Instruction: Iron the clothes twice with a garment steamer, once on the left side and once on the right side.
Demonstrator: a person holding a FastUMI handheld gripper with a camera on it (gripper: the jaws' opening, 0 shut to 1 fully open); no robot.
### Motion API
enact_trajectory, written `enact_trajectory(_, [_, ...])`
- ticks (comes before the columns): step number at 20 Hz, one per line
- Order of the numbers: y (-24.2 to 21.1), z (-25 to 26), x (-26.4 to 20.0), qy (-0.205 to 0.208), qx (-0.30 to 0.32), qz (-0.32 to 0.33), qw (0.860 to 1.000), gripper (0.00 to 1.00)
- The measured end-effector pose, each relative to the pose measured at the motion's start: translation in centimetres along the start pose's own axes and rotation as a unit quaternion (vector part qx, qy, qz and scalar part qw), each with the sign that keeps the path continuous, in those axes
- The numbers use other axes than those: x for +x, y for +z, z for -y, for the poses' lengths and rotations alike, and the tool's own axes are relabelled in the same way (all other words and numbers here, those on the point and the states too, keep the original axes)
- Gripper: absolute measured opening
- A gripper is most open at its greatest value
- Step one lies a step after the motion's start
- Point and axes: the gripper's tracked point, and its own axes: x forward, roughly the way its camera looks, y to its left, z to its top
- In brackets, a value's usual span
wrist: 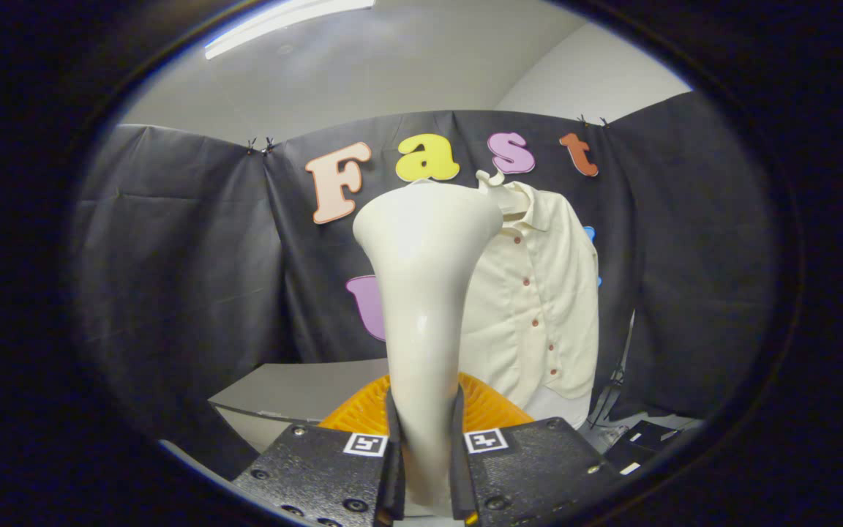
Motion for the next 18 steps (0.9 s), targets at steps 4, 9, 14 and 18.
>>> enact_trajectory(4, [-0.1, -0.9, -2.8, -0.015, -0.008, 0.006, 1.0, 0.24])
enact_trajectory(9, [-1.0, -1.6, -5.1, -0.031, -0.008, 0.006, 0.999, 0.24])
enact_trajectory(14, [-0.7, -2.3, -5.8, -0.026, -0.003, 0.01, 1.0, 0.24])
enact_trajectory(18, [-0.8, -2.1, -6.3, -0.017, -0.014, 0.0, 1.0, 0.24])
